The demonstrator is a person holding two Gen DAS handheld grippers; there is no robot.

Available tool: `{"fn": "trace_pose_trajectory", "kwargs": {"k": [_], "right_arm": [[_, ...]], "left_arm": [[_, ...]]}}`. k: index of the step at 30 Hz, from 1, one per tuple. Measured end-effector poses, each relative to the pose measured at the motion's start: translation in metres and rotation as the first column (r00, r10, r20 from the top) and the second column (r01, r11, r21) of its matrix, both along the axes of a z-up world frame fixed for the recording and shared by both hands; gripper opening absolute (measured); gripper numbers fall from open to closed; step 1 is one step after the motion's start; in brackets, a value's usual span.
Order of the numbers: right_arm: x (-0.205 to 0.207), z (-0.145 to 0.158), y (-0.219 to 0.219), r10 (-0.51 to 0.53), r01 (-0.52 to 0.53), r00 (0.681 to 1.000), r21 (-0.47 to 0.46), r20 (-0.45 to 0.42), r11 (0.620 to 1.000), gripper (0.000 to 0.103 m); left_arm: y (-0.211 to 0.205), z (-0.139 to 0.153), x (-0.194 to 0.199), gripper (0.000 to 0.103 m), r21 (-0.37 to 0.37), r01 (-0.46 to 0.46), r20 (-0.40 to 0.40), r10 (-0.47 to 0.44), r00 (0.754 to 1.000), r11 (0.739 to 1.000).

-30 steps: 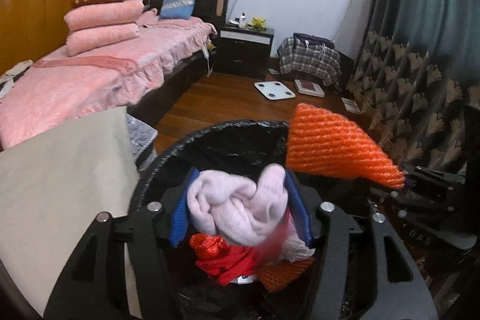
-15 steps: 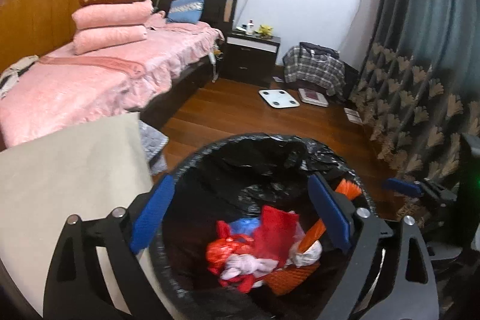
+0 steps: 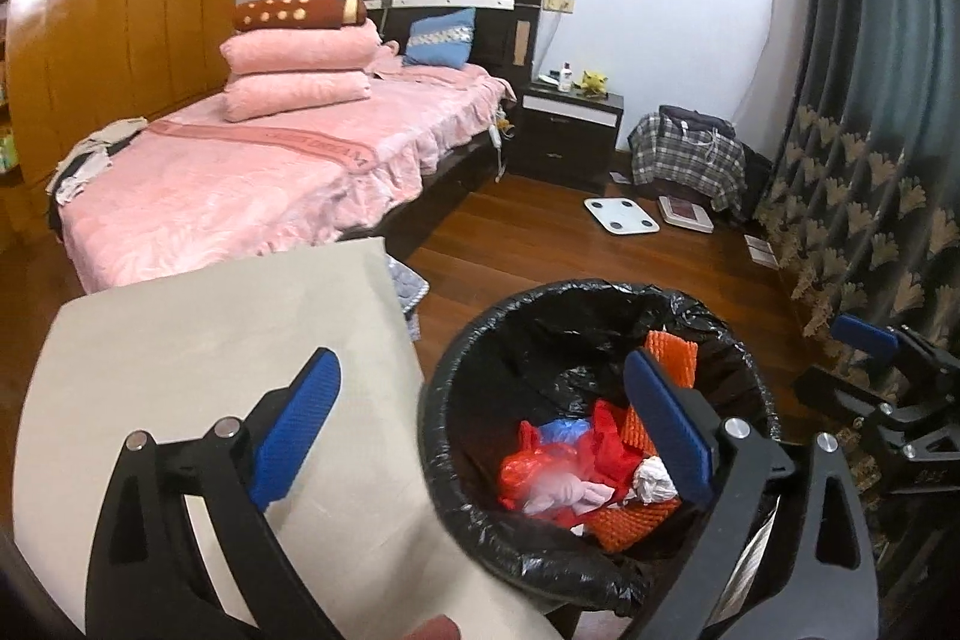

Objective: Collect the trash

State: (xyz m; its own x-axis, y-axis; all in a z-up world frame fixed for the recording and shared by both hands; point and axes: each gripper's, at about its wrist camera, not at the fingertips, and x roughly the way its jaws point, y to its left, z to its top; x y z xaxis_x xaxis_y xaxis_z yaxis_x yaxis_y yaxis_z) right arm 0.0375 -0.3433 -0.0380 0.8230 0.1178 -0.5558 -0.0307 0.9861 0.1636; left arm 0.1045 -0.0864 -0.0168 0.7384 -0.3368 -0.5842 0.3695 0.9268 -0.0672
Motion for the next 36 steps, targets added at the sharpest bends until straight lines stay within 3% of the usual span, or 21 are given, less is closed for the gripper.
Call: {"fn": "trace_pose_trajectory", "kwargs": {"k": [16,36], "right_arm": [[-0.015,0.044,0.025,0.016,-0.016,0.998,-0.006,0.055,1.000,0.097],[-0.017,0.053,0.039,0.038,-0.035,0.996,-0.044,0.076,0.998,0.097]], "left_arm": [[0.020,0.035,-0.047,0.093,0.001,-0.044,0.080,0.044,0.996,0.999],[0.022,0.044,-0.058,0.093,-0.015,-0.050,0.107,0.051,0.993,0.999]]}}
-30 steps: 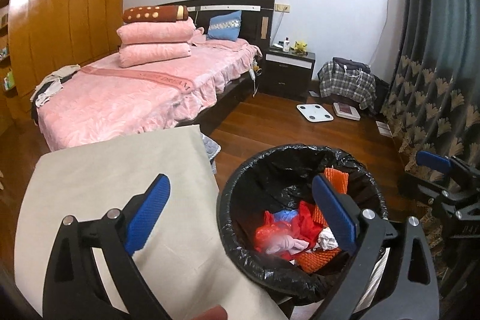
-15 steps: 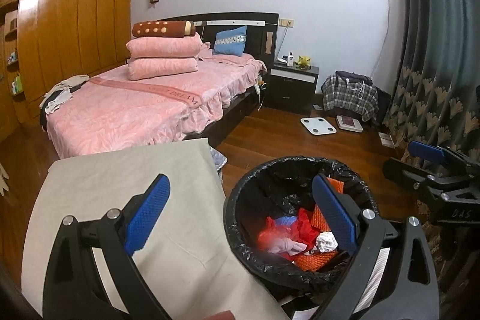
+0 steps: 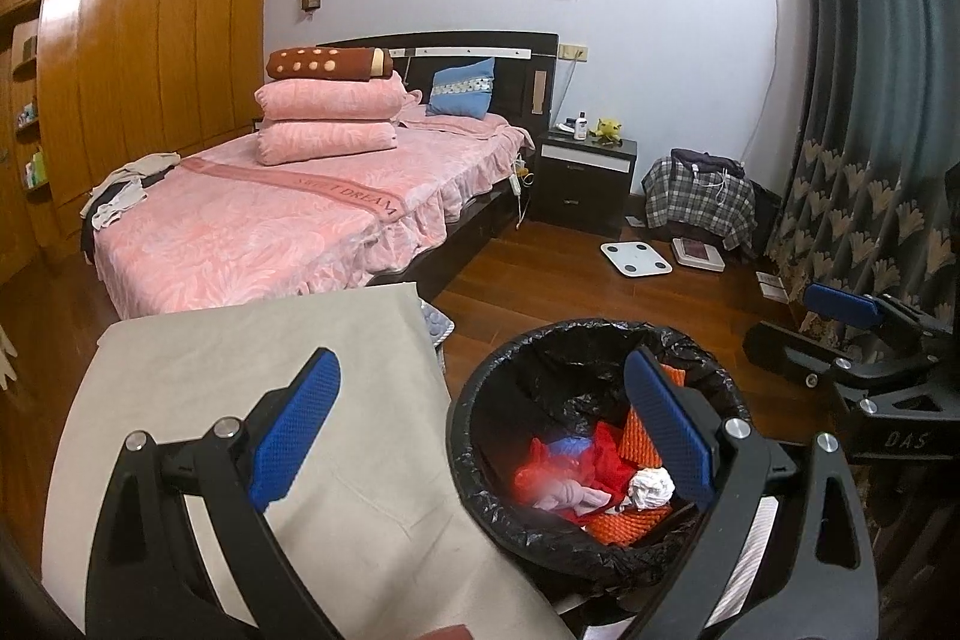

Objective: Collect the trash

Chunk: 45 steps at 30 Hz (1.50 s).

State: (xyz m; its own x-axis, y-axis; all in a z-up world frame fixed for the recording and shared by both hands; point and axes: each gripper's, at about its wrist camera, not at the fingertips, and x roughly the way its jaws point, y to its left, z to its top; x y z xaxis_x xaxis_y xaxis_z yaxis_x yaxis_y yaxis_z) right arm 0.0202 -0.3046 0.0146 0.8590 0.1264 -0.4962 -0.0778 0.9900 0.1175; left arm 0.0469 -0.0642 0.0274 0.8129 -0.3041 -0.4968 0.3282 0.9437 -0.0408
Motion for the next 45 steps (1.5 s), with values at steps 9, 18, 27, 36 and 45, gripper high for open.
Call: {"fn": "trace_pose_trajectory", "kwargs": {"k": [9,18,27,36,45], "right_arm": [[0.0015,-0.0010,0.0052,0.005,-0.005,1.000,-0.003,-0.004,1.000,0.097],[0.0016,-0.0006,0.0058,0.004,-0.004,1.000,-0.004,-0.004,1.000,0.097],[0.0019,-0.0005,0.0054,0.005,-0.005,1.000,-0.004,-0.005,1.000,0.097],[0.0018,-0.0001,0.0058,0.005,-0.005,1.000,-0.004,-0.003,1.000,0.097],[0.0021,0.0001,0.0057,0.005,-0.005,1.000,-0.004,-0.005,1.000,0.097]], "left_arm": [[0.0000,0.0006,0.0008,0.093,0.000,-0.001,0.001,0.001,1.000,1.000],[0.0008,0.0006,0.0009,0.093,-0.001,-0.001,0.000,0.001,1.000,1.000],[0.0015,-0.0002,0.0013,0.093,-0.001,-0.003,0.000,0.003,1.000,1.000],[0.0018,0.0001,0.0015,0.093,-0.001,-0.003,0.000,0.003,1.000,1.000],[0.0023,-0.0004,0.0019,0.093,-0.002,-0.004,-0.002,0.004,1.000,1.000]]}}
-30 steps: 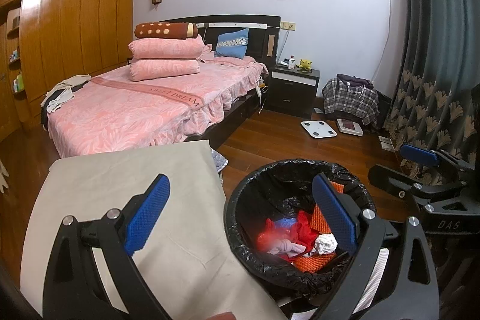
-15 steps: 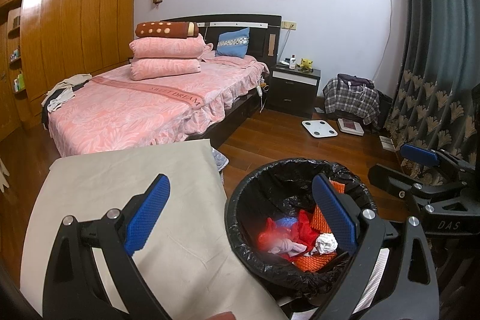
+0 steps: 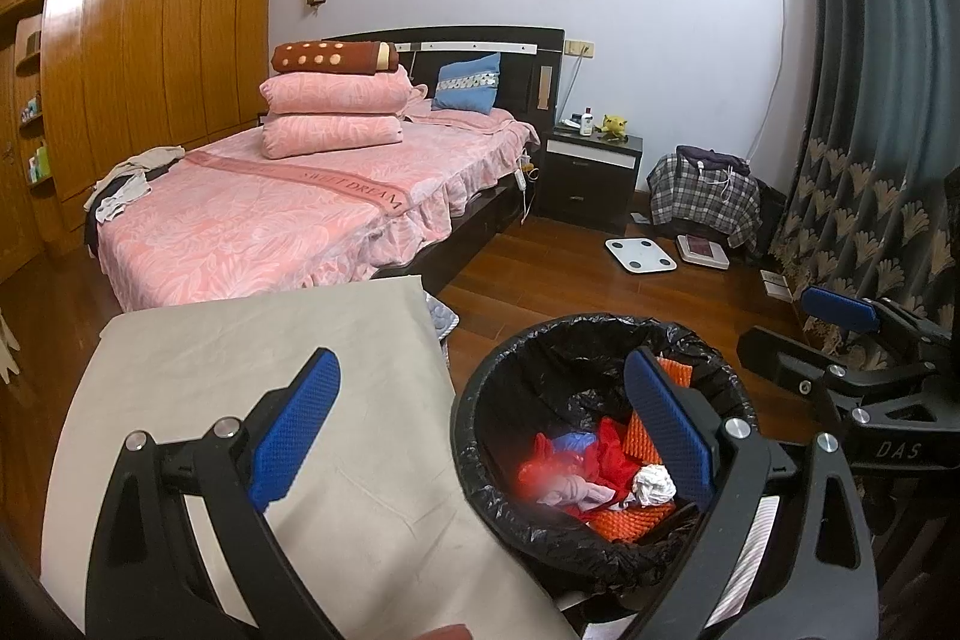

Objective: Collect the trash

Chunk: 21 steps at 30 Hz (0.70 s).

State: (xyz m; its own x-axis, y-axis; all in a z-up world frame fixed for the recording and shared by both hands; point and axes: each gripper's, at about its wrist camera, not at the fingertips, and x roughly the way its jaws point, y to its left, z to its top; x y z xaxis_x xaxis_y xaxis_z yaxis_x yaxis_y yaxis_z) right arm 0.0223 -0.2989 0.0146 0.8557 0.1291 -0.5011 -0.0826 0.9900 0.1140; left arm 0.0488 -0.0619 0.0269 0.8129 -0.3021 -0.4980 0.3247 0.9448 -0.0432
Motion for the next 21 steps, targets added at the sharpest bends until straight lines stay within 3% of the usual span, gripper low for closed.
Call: {"fn": "trace_pose_trajectory", "kwargs": {"k": [21], "right_arm": [[0.0000,0.0006,-0.0003,0.000,0.000,1.000,0.002,-0.001,1.000,0.097]], "left_arm": [[0.0019,-0.0004,0.0000,0.093,0.001,-0.001,-0.002,0.001,1.000,1.000]]}}
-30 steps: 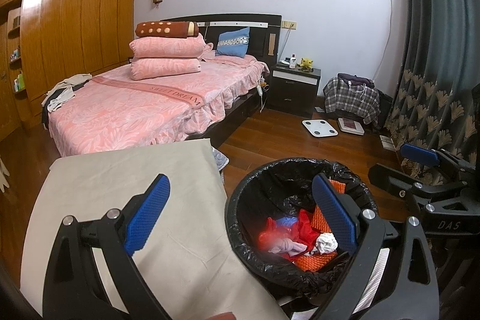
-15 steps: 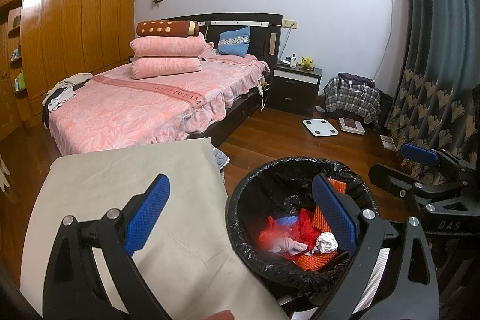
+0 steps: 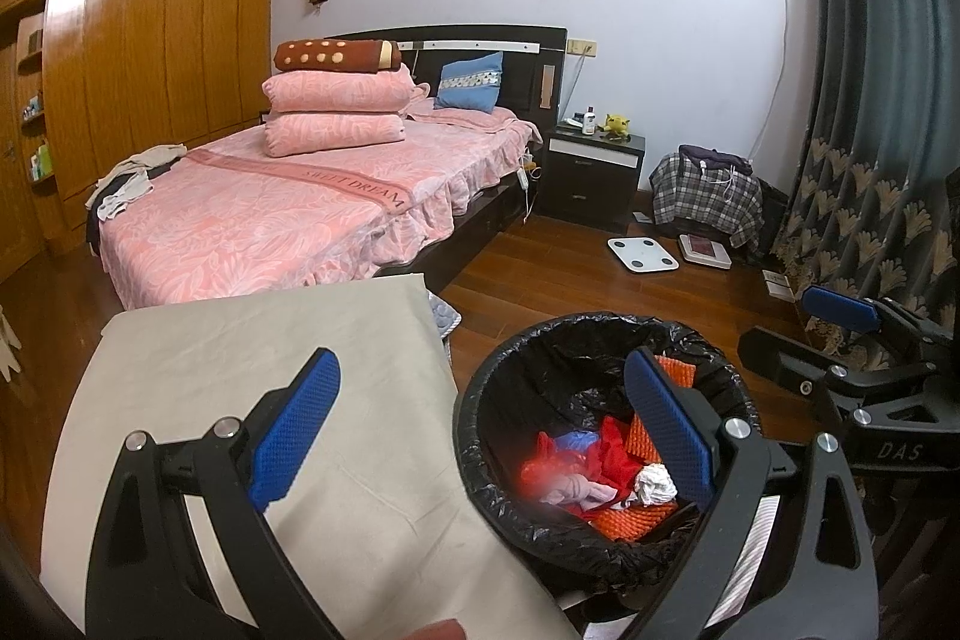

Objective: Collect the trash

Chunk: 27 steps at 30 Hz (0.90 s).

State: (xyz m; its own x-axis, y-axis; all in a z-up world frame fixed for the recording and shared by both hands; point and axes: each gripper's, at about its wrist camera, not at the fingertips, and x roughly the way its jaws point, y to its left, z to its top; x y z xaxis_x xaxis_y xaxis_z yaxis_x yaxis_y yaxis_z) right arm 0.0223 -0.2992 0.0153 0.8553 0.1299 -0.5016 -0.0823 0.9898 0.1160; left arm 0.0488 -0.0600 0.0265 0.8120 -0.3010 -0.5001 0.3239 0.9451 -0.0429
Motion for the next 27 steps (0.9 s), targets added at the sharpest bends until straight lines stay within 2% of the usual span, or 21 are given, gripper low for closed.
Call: {"fn": "trace_pose_trajectory", "kwargs": {"k": [27], "right_arm": [[0.0008,0.0015,0.0000,0.000,0.000,1.000,-0.001,0.000,1.000,0.097]], "left_arm": [[0.0039,-0.0040,-0.0016,0.093,-0.001,0.001,-0.008,-0.001,1.000,1.000]]}}
